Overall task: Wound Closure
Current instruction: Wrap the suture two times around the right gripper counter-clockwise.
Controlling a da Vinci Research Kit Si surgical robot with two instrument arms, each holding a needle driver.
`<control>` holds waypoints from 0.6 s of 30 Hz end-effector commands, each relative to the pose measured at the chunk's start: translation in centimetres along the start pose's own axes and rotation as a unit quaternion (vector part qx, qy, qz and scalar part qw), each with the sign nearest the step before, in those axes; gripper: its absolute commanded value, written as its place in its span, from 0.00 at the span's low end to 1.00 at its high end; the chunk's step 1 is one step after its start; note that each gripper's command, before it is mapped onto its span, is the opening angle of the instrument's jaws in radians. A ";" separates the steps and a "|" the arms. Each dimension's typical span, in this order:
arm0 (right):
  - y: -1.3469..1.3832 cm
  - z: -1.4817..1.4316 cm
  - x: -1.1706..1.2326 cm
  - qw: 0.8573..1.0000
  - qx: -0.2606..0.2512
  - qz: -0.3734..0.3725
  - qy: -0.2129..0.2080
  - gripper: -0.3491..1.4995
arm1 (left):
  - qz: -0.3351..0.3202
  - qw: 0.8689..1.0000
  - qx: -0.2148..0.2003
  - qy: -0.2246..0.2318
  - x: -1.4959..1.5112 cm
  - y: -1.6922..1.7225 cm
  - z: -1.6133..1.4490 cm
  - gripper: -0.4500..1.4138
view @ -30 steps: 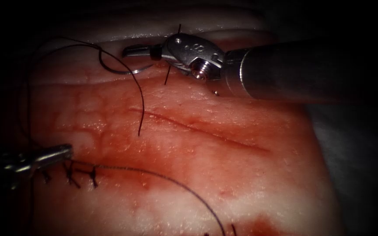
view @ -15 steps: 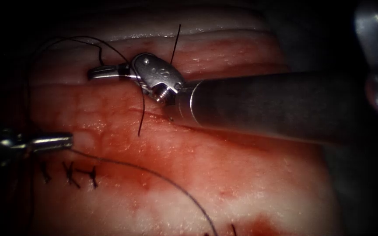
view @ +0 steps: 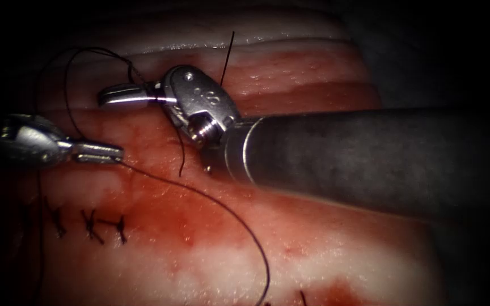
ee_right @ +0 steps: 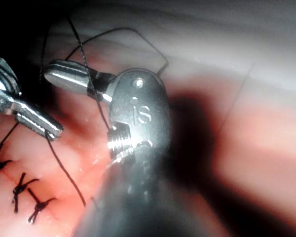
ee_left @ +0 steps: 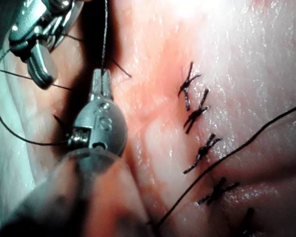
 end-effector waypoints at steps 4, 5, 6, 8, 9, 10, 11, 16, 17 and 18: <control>0.02 0.06 -0.04 1.000 -0.013 -0.004 -0.025 0.00 | 0.001 1.000 0.002 -0.005 -0.07 -0.15 0.26 0.00; 0.02 0.05 -0.03 1.000 -0.017 -0.001 -0.026 0.00 | 0.006 1.000 0.001 -0.008 -0.06 -0.17 0.31 0.00; 0.01 0.04 -0.03 0.999 -0.023 0.002 -0.026 0.00 | 0.013 1.000 -0.001 -0.005 -0.05 -0.17 0.36 0.00; 0.01 0.03 -0.01 0.999 -0.031 0.005 -0.027 0.00 | 0.022 1.000 -0.009 -0.003 -0.01 -0.15 0.47 0.00; 0.00 0.02 0.00 0.999 -0.037 0.005 -0.028 0.00 | 0.027 1.000 -0.010 -0.003 0.01 -0.12 0.51 0.00; -0.01 0.02 0.00 0.999 -0.040 0.005 -0.028 0.00 | 0.030 0.999 -0.011 -0.002 0.03 -0.09 0.54 0.00; -0.01 0.02 0.00 0.999 -0.043 0.005 -0.029 0.00 | 0.036 0.999 -0.013 -0.001 0.06 -0.06 0.58 0.00; -0.03 0.05 0.06 0.998 -0.062 0.012 -0.029 0.00 | 0.051 0.999 -0.015 0.005 0.20 0.01 0.63 0.00; -0.03 0.06 0.08 0.998 -0.063 0.013 -0.026 0.00 | 0.054 0.998 -0.015 0.006 0.23 0.02 0.63 0.00; -0.03 0.06 0.09 0.998 -0.064 0.014 -0.023 0.00 | 0.055 0.998 -0.015 0.007 0.26 0.02 0.63 0.00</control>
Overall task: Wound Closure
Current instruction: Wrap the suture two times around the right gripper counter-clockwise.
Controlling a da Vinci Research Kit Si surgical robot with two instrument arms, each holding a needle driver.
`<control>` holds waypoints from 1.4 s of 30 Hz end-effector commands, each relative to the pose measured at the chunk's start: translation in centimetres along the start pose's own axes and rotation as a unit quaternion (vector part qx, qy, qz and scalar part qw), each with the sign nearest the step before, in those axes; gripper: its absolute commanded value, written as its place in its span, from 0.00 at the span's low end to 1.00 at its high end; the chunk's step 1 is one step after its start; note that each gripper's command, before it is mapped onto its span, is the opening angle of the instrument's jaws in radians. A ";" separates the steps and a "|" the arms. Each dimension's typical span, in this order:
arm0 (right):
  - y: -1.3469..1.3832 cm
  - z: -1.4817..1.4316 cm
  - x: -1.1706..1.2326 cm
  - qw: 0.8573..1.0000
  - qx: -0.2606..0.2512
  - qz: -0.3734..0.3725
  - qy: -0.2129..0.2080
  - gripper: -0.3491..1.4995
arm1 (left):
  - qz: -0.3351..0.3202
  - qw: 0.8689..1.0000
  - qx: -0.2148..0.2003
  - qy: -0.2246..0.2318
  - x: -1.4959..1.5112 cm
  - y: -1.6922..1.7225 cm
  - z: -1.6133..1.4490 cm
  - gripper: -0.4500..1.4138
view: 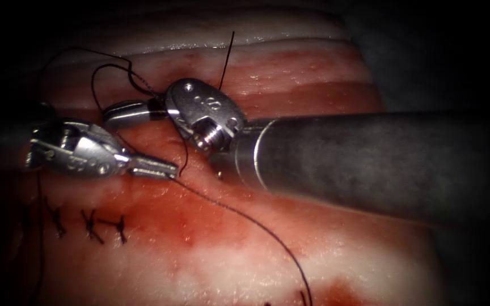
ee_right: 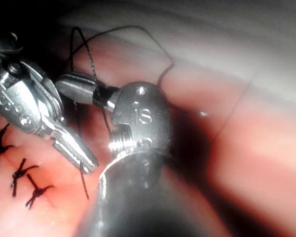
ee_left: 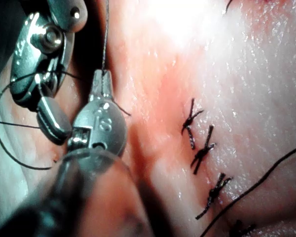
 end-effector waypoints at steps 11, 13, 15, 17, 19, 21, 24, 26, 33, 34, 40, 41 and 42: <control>-0.05 0.23 0.11 1.000 -0.005 0.026 0.010 0.00 | 0.017 1.000 0.003 0.002 0.11 -0.12 0.18 0.00; -0.07 0.24 0.12 0.999 -0.005 0.032 0.011 0.00 | 0.018 1.000 0.003 0.003 0.09 -0.14 0.20 0.00; -0.09 0.25 0.14 0.999 -0.005 0.045 0.013 0.00 | 0.018 1.000 0.002 0.004 0.06 -0.15 0.20 0.00; -0.10 0.25 0.17 0.999 -0.005 0.052 0.013 0.00 | 0.019 1.000 0.002 0.001 0.03 -0.15 0.19 0.00; -0.09 0.25 0.21 0.998 -0.007 0.054 0.014 0.00 | 0.019 1.000 0.003 0.000 0.00 -0.14 0.17 0.00; -0.06 0.24 0.26 0.998 -0.005 0.061 0.024 0.00 | 0.019 1.000 0.005 -0.002 -0.02 -0.14 0.15 0.00; -0.02 0.24 0.34 0.996 -0.001 0.083 0.042 0.00 | 0.020 1.000 0.006 -0.002 -0.02 -0.13 0.15 0.00; -0.01 0.25 0.37 0.995 0.001 0.091 0.049 0.00 | 0.019 1.000 0.007 -0.002 -0.02 -0.14 0.16 0.00; -0.01 0.29 0.32 0.991 0.002 0.121 0.053 0.00 | 0.018 1.000 0.008 -0.004 0.00 -0.16 0.21 0.00; -0.01 0.29 0.31 0.991 0.002 0.120 0.054 0.00 | 0.018 1.000 0.009 -0.005 0.01 -0.16 0.22 0.00; -0.02 0.30 0.19 0.990 0.000 0.125 0.067 0.26 | 0.019 1.000 0.009 -0.008 0.06 -0.14 0.26 0.00; -0.02 0.30 0.18 0.990 0.000 0.125 0.073 0.33 | 0.022 1.000 0.010 -0.008 0.07 -0.13 0.27 0.00; -0.03 0.31 0.16 0.989 -0.001 0.124 0.076 0.37 | 0.023 1.000 0.009 -0.007 0.08 -0.13 0.28 0.00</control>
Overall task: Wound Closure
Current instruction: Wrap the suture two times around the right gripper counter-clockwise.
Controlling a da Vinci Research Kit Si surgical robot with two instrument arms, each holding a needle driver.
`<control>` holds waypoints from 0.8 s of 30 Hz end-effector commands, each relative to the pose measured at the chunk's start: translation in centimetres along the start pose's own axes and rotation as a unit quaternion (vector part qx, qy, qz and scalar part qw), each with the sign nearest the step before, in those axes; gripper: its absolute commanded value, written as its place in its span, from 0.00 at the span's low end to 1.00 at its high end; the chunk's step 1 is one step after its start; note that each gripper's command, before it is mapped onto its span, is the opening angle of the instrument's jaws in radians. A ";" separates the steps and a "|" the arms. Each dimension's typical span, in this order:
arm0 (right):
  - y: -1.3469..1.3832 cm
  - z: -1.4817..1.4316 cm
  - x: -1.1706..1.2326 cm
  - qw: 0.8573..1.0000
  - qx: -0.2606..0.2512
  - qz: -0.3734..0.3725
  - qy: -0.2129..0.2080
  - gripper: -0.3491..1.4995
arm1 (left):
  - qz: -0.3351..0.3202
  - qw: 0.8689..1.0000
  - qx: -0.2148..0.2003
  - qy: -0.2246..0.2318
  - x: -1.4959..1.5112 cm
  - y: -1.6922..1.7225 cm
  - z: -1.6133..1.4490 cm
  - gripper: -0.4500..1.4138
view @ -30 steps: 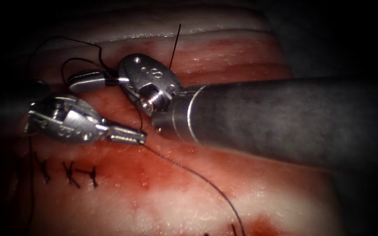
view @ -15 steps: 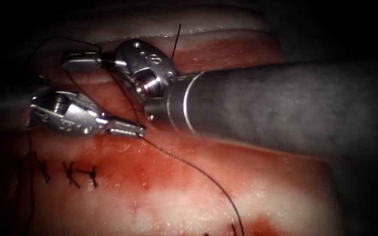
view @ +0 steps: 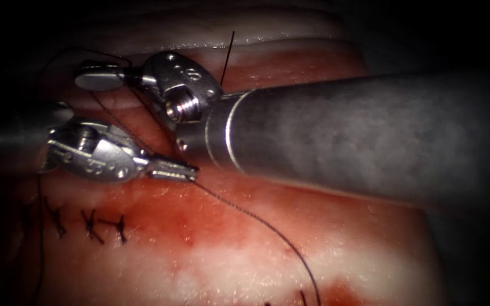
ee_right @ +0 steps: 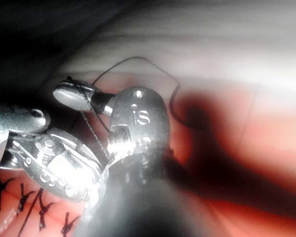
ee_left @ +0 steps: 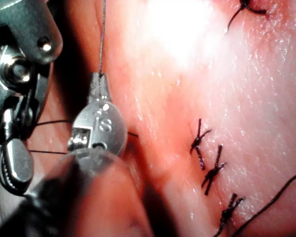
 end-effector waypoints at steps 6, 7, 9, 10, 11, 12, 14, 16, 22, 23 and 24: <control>0.04 0.13 -0.14 1.000 -0.008 -0.007 0.009 0.70 | 0.005 1.000 0.002 0.000 0.03 0.03 0.12 0.00; 0.04 0.13 -0.16 1.000 -0.011 -0.007 0.010 0.71 | 0.006 1.000 0.002 0.000 0.05 0.04 0.13 0.00; 0.05 0.13 -0.18 1.000 -0.019 -0.008 0.011 0.75 | 0.006 1.000 0.002 0.001 0.09 0.05 0.14 0.00; 0.05 0.13 -0.18 1.000 -0.022 -0.009 0.011 0.77 | 0.007 1.000 0.001 0.001 0.11 0.06 0.14 0.00; 0.05 0.13 -0.18 1.000 -0.026 -0.009 0.015 0.79 | 0.010 1.000 0.000 0.001 0.13 0.07 0.14 0.00; 0.05 0.13 -0.17 0.999 -0.031 -0.009 0.019 0.82 | 0.011 1.000 0.000 0.001 0.15 0.07 0.15 0.00; 0.05 0.13 -0.16 0.999 -0.038 -0.010 0.026 0.83 | 0.011 1.000 0.000 0.001 0.19 0.08 0.15 0.00; 0.07 0.12 -0.14 0.998 -0.049 -0.027 0.028 0.83 | 0.015 1.000 -0.002 0.001 0.23 0.10 0.14 0.00; 0.17 -0.02 -0.09 0.991 -0.082 -0.100 -0.025 0.75 | 0.030 1.000 -0.005 0.000 0.40 0.19 0.02 0.00; 0.20 -0.05 -0.09 0.989 -0.089 -0.111 -0.034 0.73 | 0.033 0.999 -0.005 -0.002 0.43 0.19 -0.02 0.00; 0.22 -0.08 -0.09 0.988 -0.093 -0.115 -0.042 0.71 | 0.035 0.999 -0.005 -0.004 0.46 0.19 -0.05 0.00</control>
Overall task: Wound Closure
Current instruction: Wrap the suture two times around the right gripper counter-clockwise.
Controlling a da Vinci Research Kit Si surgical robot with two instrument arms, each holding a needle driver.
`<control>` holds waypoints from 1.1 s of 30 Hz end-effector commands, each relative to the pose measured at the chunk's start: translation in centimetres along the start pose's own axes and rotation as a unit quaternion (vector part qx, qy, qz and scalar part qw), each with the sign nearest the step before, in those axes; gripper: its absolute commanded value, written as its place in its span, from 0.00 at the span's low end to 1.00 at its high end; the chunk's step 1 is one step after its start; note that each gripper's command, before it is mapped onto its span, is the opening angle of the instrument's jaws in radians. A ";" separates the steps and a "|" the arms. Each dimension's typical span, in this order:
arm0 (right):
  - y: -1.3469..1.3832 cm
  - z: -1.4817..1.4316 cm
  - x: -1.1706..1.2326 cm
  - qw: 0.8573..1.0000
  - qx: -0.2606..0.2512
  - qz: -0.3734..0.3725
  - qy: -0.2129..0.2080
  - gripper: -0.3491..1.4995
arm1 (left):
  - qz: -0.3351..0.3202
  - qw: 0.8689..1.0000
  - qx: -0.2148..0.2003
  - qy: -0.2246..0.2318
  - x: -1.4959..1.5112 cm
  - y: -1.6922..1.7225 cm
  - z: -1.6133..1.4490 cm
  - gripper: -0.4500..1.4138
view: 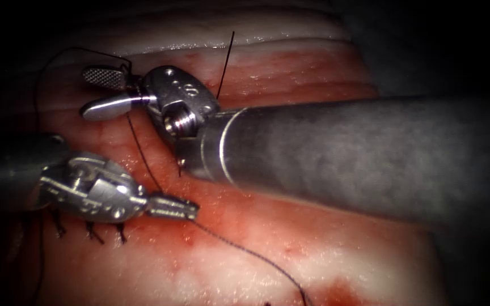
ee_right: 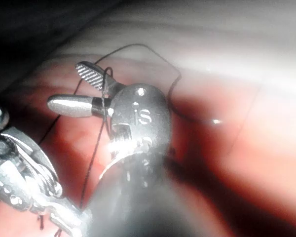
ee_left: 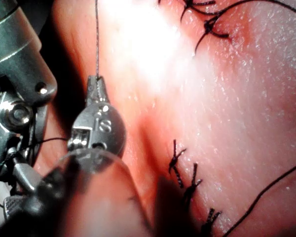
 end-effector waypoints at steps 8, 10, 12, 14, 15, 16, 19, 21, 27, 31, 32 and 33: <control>0.26 -0.19 -0.27 0.995 -0.018 -0.064 -0.068 0.70 | 0.052 0.998 0.019 -0.012 0.16 -0.04 -0.19 0.00; 0.28 -0.22 -0.34 0.994 -0.015 -0.068 -0.079 0.68 | 0.065 0.997 0.030 -0.013 0.23 -0.05 -0.24 0.00; 0.28 -0.23 -0.42 0.993 -0.013 -0.074 -0.095 0.67 | 0.075 0.996 0.035 -0.014 0.29 -0.07 -0.28 0.00; 0.27 -0.24 -0.49 0.992 -0.013 -0.079 -0.103 0.65 | 0.085 0.996 0.036 -0.017 0.34 -0.08 -0.30 0.00; 0.26 -0.24 -0.53 0.991 -0.012 -0.081 -0.109 0.65 | 0.093 0.995 0.041 -0.017 0.36 -0.10 -0.32 0.00; 0.24 -0.24 -0.55 0.990 -0.011 -0.083 -0.115 0.64 | 0.098 0.994 0.044 -0.017 0.37 -0.12 -0.33 0.00; 0.21 -0.26 -0.62 0.986 -0.005 -0.091 -0.138 0.63 | 0.140 0.989 0.050 -0.005 0.39 -0.19 -0.40 0.00; 0.19 -0.28 -0.65 0.985 -0.004 -0.093 -0.146 0.60 | 0.146 0.988 0.057 -0.002 0.40 -0.24 -0.44 0.00; 0.17 -0.35 -0.66 0.985 0.009 -0.081 -0.153 0.35 | 0.149 0.986 0.069 0.038 0.38 -0.47 -0.56 0.00; 0.18 -0.37 -0.57 0.990 0.007 -0.046 -0.133 0.44 | 0.152 0.984 0.071 0.052 0.34 -0.47 -0.50 0.00; 0.18 -0.37 -0.56 0.990 0.006 -0.042 -0.132 0.46 | 0.151 0.985 0.072 0.052 0.34 -0.45 -0.48 0.00; 0.19 -0.37 -0.54 0.990 0.005 -0.041 -0.131 0.47 | 0.150 0.985 0.072 0.053 0.34 -0.43 -0.46 0.00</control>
